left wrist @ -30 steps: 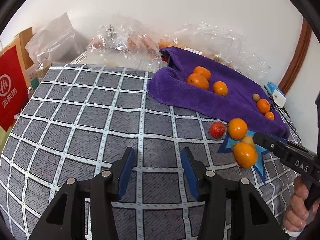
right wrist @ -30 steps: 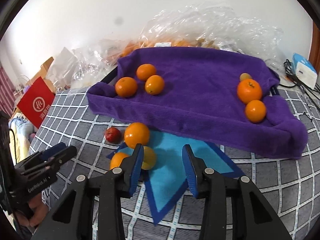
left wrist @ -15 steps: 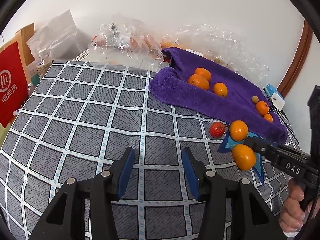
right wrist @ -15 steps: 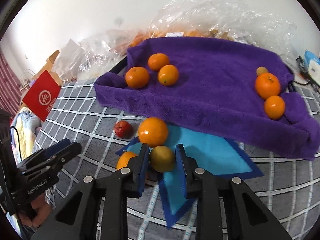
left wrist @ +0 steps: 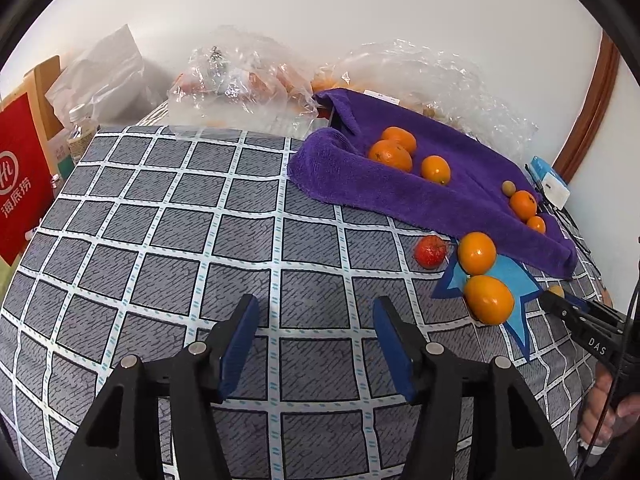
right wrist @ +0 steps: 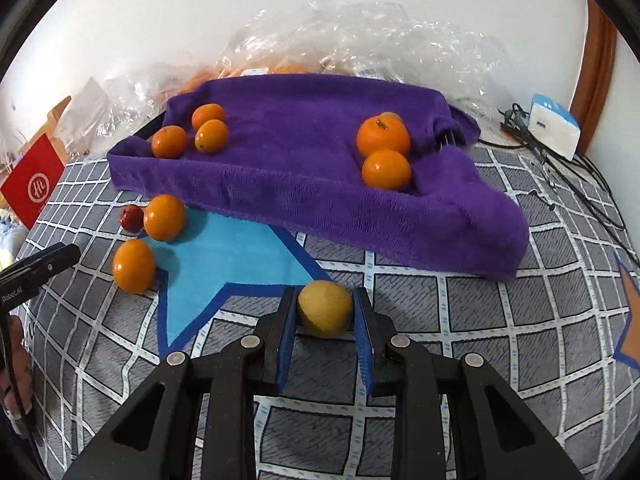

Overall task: Organize fruits
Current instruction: 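Grasp a large orange with the left gripper while the right gripper holds its fruit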

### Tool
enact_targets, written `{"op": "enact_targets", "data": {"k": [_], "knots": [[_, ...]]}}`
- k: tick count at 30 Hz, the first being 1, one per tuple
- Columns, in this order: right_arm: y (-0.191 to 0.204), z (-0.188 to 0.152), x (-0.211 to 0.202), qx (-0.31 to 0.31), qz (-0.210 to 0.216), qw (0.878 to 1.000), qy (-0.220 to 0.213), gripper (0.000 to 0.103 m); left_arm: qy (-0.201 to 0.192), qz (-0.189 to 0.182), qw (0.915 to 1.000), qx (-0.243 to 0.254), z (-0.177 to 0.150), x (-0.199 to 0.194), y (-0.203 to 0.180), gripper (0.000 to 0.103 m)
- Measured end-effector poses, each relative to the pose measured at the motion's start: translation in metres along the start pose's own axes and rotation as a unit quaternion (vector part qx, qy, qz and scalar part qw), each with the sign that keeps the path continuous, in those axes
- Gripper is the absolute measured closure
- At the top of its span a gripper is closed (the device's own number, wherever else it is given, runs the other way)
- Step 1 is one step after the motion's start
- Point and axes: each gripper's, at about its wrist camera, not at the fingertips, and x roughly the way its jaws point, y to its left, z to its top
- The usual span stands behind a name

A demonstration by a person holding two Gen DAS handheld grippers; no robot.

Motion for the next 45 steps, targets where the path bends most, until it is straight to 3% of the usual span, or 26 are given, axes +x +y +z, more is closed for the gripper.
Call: {"op": "enact_targets", "data": {"k": [9, 13, 21, 26, 33, 35, 37, 45], "knots": [[-0.015, -0.002, -0.007, 0.039, 0.021, 0.999, -0.026, 0.076, -0.002, -0.007, 1.0, -0.005, 0.0, -0.001, 0.001, 0.046], [-0.027, -0.002, -0.014, 0.066, -0.015, 0.997, -0.047, 0.076, 0.006, -0.007, 0.9999, 0.004, 0.0, -0.003, -0.006, 0.047], [-0.049, 0.0, -0.01, 0.099, -0.057, 0.993, -0.037, 0.076, 0.012, -0.055, 0.9969, 0.056, 0.002, -0.011, -0.072, 0.047], [-0.053, 0.0, -0.008, 0.105, -0.064, 0.992, -0.032, 0.076, 0.03, -0.057, 0.9964, 0.054, 0.004, 0.001, -0.1, 0.047], [-0.056, 0.001, -0.004, 0.11, -0.053, 0.992, -0.024, 0.076, 0.053, -0.027, 0.997, 0.049, 0.0, 0.021, -0.119, 0.047], [-0.053, 0.001, -0.003, 0.107, -0.057, 0.992, -0.024, 0.076, 0.044, -0.019, 0.9975, 0.052, -0.002, 0.022, -0.122, 0.054], [-0.052, 0.001, -0.003, 0.104, -0.056, 0.993, -0.025, 0.076, 0.034, -0.002, 0.9975, 0.063, -0.004, 0.023, -0.126, 0.068], [-0.053, 0.001, -0.003, 0.103, -0.053, 0.993, -0.026, 0.076, 0.008, 0.009, 0.9964, 0.084, -0.002, 0.006, -0.123, 0.068]]}}
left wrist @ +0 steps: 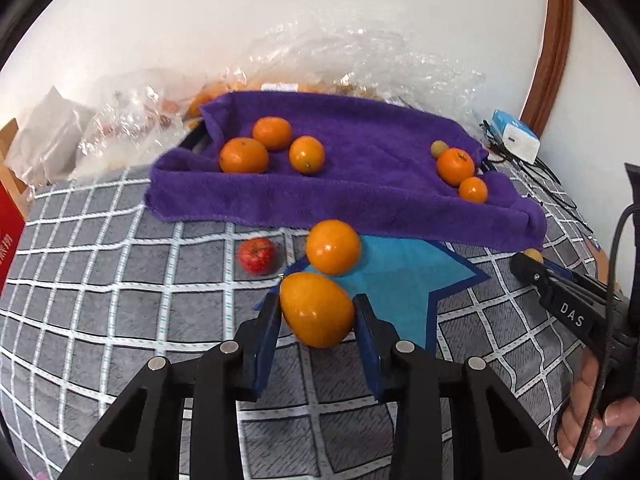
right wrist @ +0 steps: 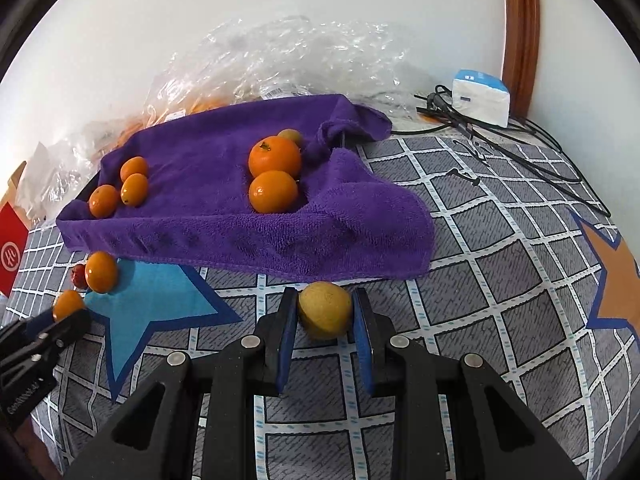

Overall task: Organize fruits
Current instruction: 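Grasp a large orange with the left gripper while the right gripper holds its fruit, then lift both held fruits and carry them onto the purple towel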

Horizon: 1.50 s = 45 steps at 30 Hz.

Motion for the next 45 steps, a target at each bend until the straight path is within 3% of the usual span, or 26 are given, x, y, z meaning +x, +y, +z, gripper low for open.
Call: {"op": "enact_targets", "data": {"k": [6, 17, 28, 33, 40, 45], "knots": [[0.006, -0.001, -0.003, -0.018, 0.007, 1.0, -0.006, 0.076, -0.044, 0.022, 0.9988, 0.0, 0.007, -0.021, 0.011, 0.068], [0.021, 0.014, -0.032, -0.046, 0.009, 0.999, -0.022, 0.076, -0.109, 0.012, 0.9939, -0.013, 0.054, -0.056, 0.024, 0.068], [0.035, 0.1, -0.061, -0.058, 0.002, 0.995, -0.086, 0.076, -0.138, 0.009, 0.9897, -0.035, 0.121, -0.055, 0.035, 0.068], [0.036, 0.138, -0.046, -0.047, 0.002, 0.995, -0.092, 0.076, -0.15, 0.009, 0.988, -0.038, 0.148, -0.048, 0.047, 0.068], [0.037, 0.189, -0.013, -0.031, 0.016, 0.996, -0.079, 0.076, -0.134, -0.002, 0.9888, -0.065, 0.178, -0.021, 0.059, 0.068], [0.039, 0.206, 0.015, -0.037, 0.007, 0.997, -0.067, 0.076, -0.129, -0.012, 0.9889, -0.074, 0.196, 0.004, 0.055, 0.068]]}}
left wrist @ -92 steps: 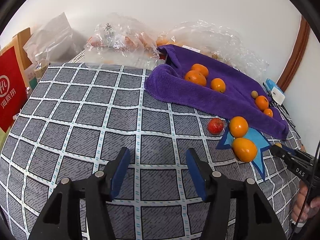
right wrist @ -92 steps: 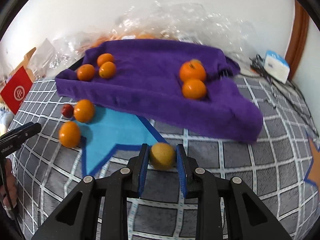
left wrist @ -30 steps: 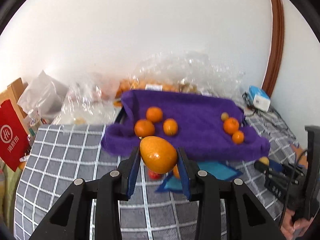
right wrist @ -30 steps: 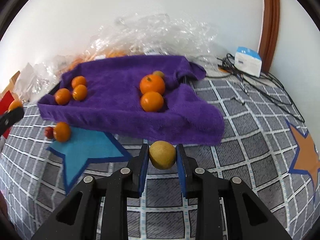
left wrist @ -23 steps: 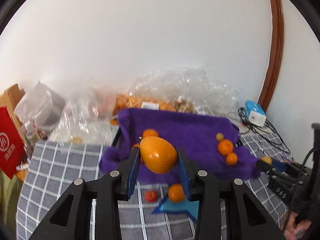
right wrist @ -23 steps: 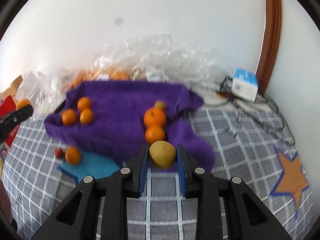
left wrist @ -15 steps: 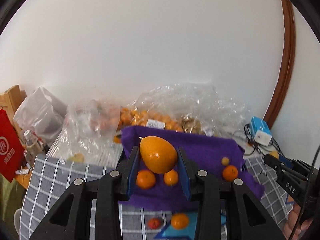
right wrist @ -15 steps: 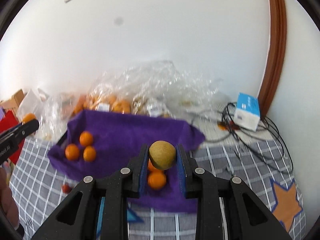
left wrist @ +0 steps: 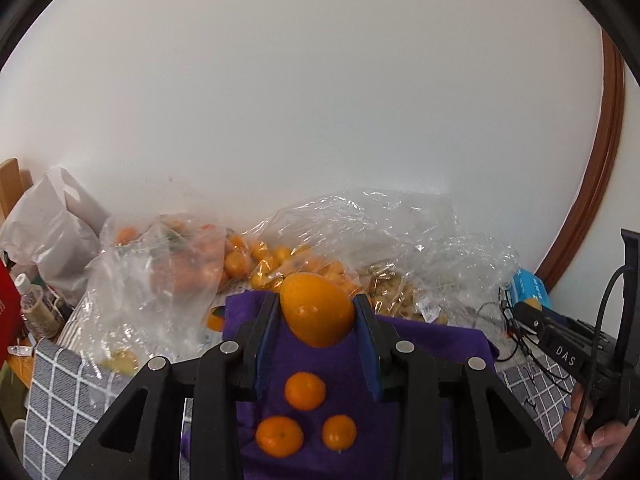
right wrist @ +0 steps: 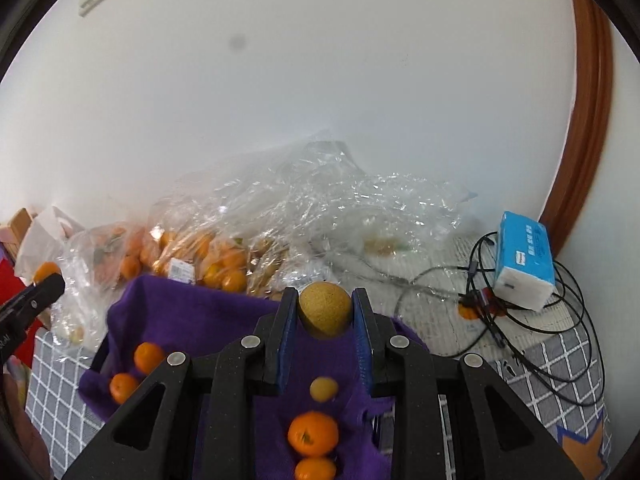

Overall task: Organize fruits
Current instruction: 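Lift both held fruits and carry them onto the purple towel, then open the right gripper on the towel while the left gripper releases its orange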

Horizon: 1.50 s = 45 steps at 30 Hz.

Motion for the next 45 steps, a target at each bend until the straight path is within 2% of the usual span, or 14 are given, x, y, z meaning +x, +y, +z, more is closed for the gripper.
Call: {"op": "enact_targets", "data": {"k": [5, 7, 9, 12, 23, 33, 37, 45], "knots": [[-0.01, -0.011, 0.038, 0.009, 0.021, 0.999, 0.035, 0.076, 0.022, 0.007, 0.9996, 0.013, -0.014, 0.037, -0.004, 0.068], [-0.012, -0.015, 0.049, 0.003, 0.018, 0.999, 0.047, 0.076, 0.036, -0.001, 0.9994, 0.002, -0.019, 0.05, -0.001, 0.068], [-0.017, -0.018, 0.056, 0.004, 0.013, 0.998, 0.055, 0.076, 0.045, 0.006, 0.9989, 0.005, -0.021, 0.058, 0.002, 0.068], [-0.024, -0.021, 0.064, 0.008, 0.018, 0.998, 0.064, 0.076, 0.038, 0.017, 0.9991, 0.006, -0.021, 0.061, 0.01, 0.068], [-0.029, -0.037, 0.1, 0.014, 0.031, 0.993, 0.113, 0.076, 0.052, 0.029, 0.9982, -0.005, -0.019, 0.075, 0.034, 0.068], [-0.036, -0.043, 0.111, 0.013, 0.017, 0.99, 0.14, 0.076, 0.083, 0.01, 0.9957, -0.042, -0.022, 0.088, 0.047, 0.068], [-0.037, -0.043, 0.109, 0.01, 0.022, 0.989, 0.143, 0.076, 0.087, 0.014, 0.9951, -0.043, -0.022, 0.092, 0.048, 0.068], [-0.032, -0.048, 0.116, 0.005, 0.035, 0.986, 0.164, 0.076, 0.109, -0.007, 0.9925, -0.054, -0.023, 0.097, 0.051, 0.068]]}}
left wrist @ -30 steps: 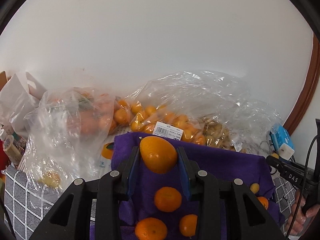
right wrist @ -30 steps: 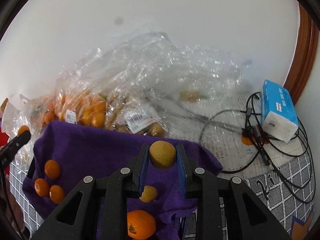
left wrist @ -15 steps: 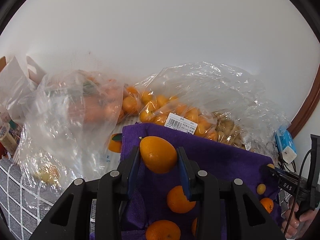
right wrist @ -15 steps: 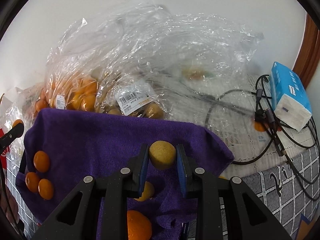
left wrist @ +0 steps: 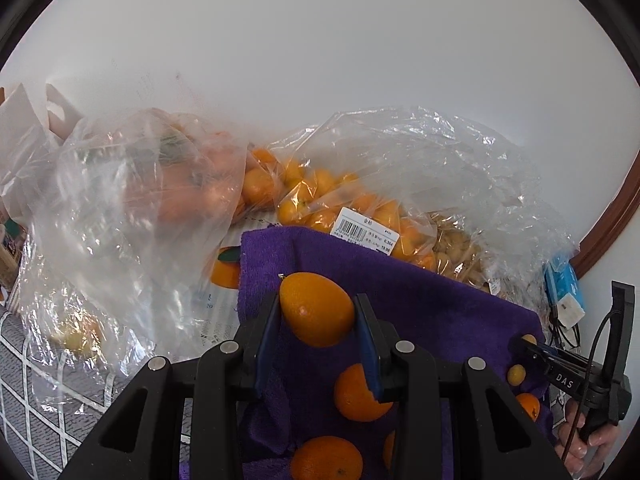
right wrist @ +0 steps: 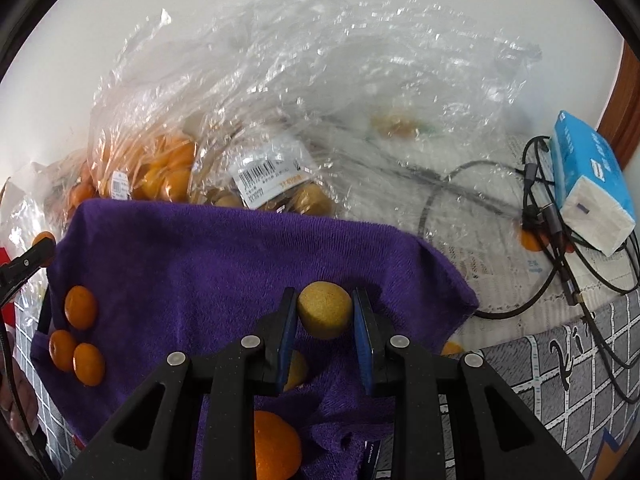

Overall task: Organize fruits
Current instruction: 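Open the right gripper on the towel while the left gripper releases its orange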

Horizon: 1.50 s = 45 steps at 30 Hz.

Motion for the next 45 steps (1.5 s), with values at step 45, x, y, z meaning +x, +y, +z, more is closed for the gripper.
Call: {"op": "enact_targets", "data": {"k": [45], "knots": [[0.026, 0.003, -0.045, -0.027, -0.024, 0.996, -0.086, 0.049, 0.021, 0.027, 0.9988, 0.035, -0.009, 0.003, -0.029, 0.064]]}}
